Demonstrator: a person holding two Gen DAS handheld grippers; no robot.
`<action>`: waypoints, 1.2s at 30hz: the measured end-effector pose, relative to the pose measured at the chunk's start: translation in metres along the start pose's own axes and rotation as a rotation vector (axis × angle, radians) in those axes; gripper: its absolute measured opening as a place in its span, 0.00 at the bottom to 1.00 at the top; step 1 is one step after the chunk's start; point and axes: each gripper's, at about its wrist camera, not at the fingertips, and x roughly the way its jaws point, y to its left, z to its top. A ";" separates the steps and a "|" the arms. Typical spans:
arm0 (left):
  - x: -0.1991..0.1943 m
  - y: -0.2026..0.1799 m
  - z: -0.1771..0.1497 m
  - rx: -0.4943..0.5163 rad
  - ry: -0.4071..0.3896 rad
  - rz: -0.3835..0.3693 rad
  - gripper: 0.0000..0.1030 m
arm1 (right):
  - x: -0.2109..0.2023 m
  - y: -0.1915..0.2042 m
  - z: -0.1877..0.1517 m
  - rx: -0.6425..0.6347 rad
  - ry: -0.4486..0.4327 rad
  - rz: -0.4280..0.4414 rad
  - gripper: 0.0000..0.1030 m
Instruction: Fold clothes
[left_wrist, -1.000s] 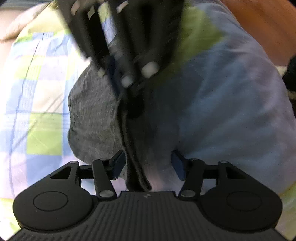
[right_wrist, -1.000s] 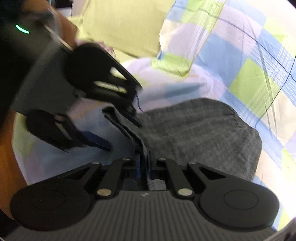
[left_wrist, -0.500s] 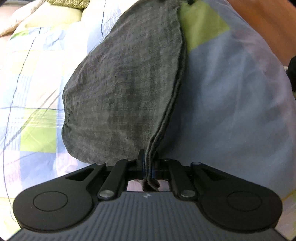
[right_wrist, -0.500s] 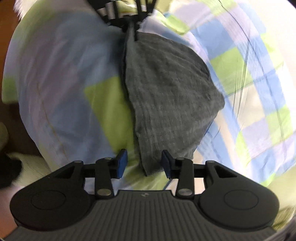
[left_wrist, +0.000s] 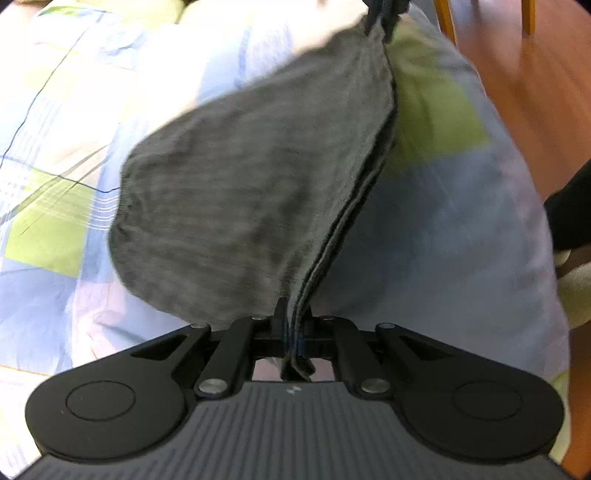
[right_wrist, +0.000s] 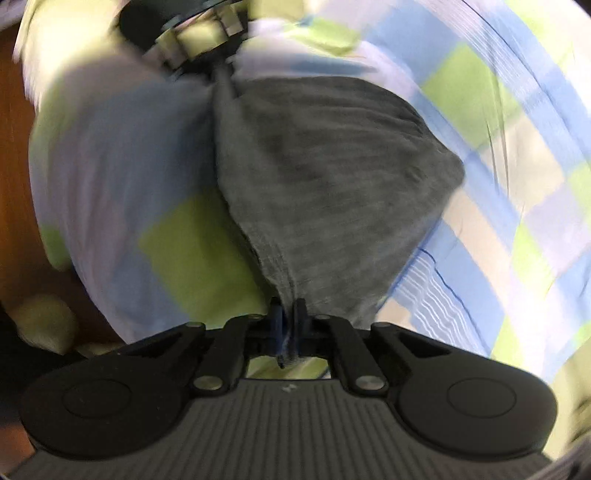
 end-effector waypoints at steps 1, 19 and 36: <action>-0.002 0.009 0.001 -0.017 -0.007 -0.008 0.01 | 0.000 -0.003 0.003 0.006 -0.003 0.002 0.03; 0.110 0.240 0.053 -0.348 0.168 -0.054 0.03 | 0.112 -0.284 0.113 0.161 0.030 0.218 0.03; 0.127 0.291 0.026 -0.627 0.270 0.082 0.47 | 0.169 -0.324 0.106 0.381 0.098 0.082 0.32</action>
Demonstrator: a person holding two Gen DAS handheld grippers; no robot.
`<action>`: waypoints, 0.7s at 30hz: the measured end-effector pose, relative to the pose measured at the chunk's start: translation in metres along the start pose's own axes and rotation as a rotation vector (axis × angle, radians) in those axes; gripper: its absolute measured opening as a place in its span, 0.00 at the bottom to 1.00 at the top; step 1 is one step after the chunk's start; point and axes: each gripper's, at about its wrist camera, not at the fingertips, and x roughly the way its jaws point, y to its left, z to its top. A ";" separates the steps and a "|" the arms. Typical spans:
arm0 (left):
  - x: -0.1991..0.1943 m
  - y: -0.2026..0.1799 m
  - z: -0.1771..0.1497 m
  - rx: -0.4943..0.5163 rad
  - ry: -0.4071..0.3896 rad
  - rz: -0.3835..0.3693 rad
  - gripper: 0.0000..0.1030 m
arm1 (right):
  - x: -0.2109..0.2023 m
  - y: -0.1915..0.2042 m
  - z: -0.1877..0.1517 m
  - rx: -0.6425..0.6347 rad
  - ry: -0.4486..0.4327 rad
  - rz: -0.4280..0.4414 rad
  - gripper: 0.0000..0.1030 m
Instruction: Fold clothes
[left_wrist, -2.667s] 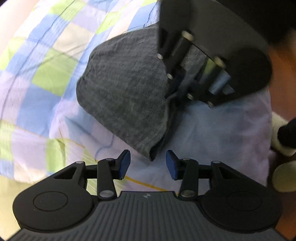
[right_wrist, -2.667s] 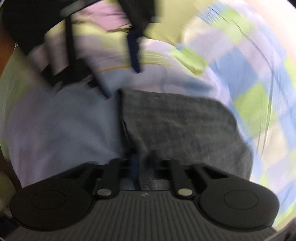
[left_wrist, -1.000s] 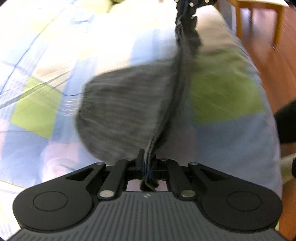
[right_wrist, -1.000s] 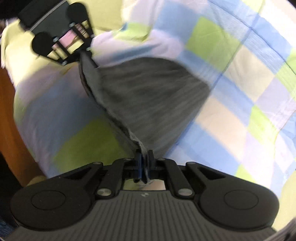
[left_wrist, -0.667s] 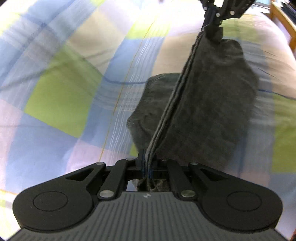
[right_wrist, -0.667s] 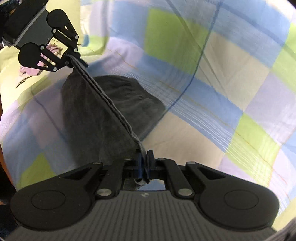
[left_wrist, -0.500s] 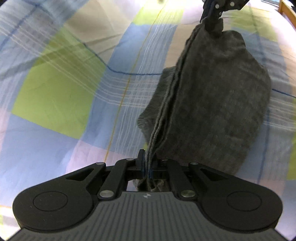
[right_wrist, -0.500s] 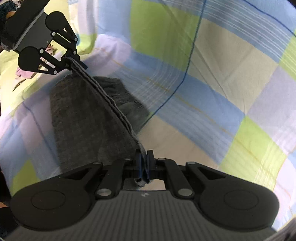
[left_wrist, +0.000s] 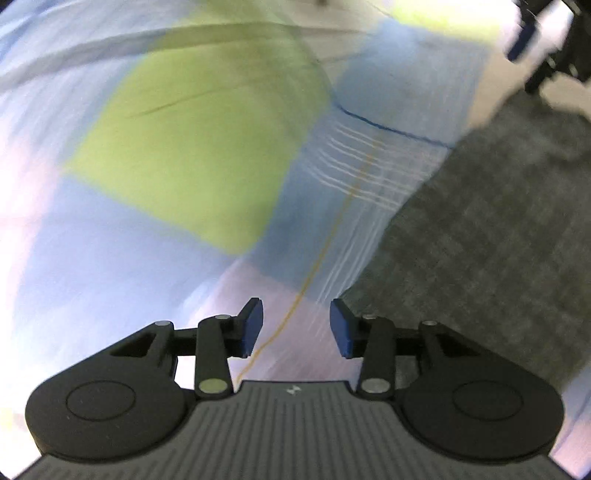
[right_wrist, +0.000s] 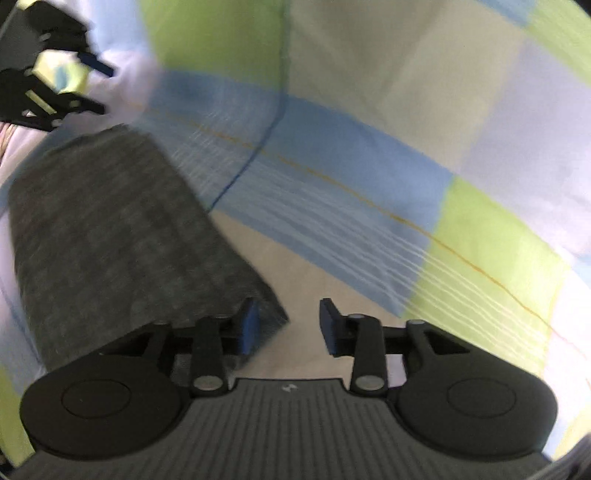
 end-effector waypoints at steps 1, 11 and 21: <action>-0.015 -0.005 -0.008 -0.031 -0.033 -0.045 0.47 | -0.009 0.003 -0.002 0.026 -0.040 0.011 0.32; 0.030 -0.070 -0.031 0.028 -0.082 -0.184 0.58 | 0.046 0.067 -0.042 0.146 -0.131 0.136 0.31; -0.037 -0.063 -0.073 0.029 -0.194 -0.134 0.58 | -0.021 0.110 -0.066 0.267 -0.312 0.103 0.33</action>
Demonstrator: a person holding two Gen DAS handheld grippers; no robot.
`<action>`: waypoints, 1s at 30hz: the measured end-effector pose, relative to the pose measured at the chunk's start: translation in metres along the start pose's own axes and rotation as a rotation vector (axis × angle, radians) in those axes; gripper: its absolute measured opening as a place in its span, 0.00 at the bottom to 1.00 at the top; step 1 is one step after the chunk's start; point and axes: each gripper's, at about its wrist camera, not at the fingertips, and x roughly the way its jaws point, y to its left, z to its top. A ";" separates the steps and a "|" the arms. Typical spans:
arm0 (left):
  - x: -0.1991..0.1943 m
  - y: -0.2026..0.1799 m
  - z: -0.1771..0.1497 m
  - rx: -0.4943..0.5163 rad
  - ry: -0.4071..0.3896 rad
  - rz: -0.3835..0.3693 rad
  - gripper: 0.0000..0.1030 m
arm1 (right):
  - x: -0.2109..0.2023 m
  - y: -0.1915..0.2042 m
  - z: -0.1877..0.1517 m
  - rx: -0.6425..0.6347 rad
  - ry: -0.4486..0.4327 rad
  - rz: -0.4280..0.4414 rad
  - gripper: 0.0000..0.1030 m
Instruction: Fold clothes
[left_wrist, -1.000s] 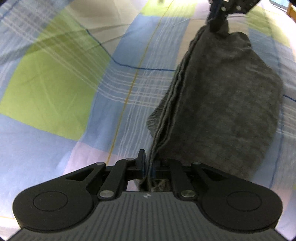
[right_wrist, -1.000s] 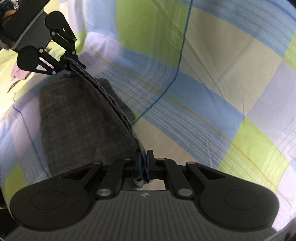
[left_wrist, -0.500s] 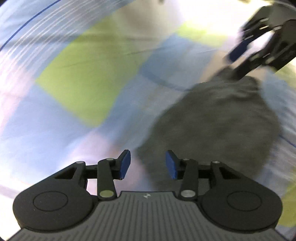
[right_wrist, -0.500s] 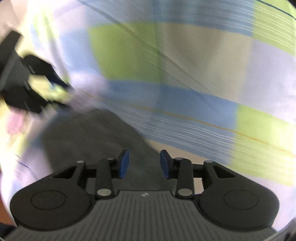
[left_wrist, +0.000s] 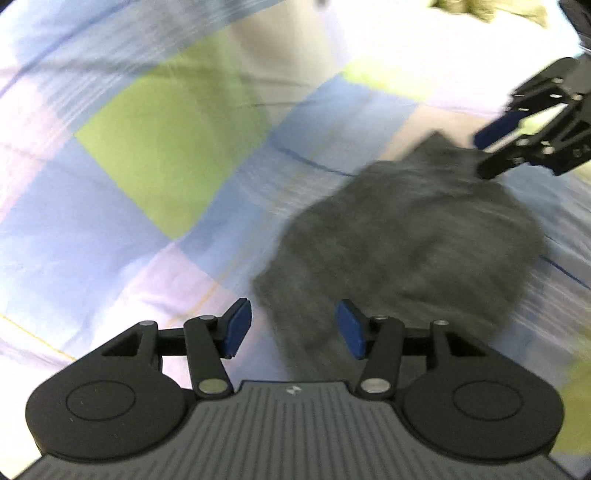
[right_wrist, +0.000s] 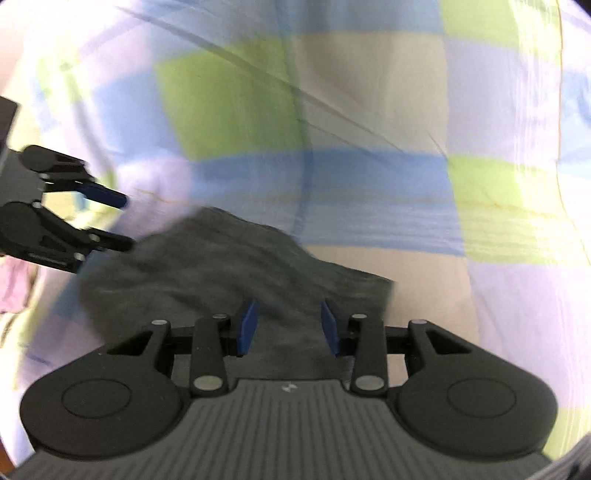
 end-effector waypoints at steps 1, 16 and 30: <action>0.005 -0.016 -0.015 0.067 0.029 -0.005 0.58 | 0.002 0.006 -0.004 -0.004 0.008 0.013 0.34; -0.006 -0.106 -0.090 0.747 -0.062 0.187 0.62 | 0.010 0.111 -0.104 -0.719 0.084 -0.289 0.58; 0.029 -0.080 -0.088 0.603 -0.004 0.187 0.27 | 0.062 0.106 -0.122 -1.120 0.020 -0.411 0.14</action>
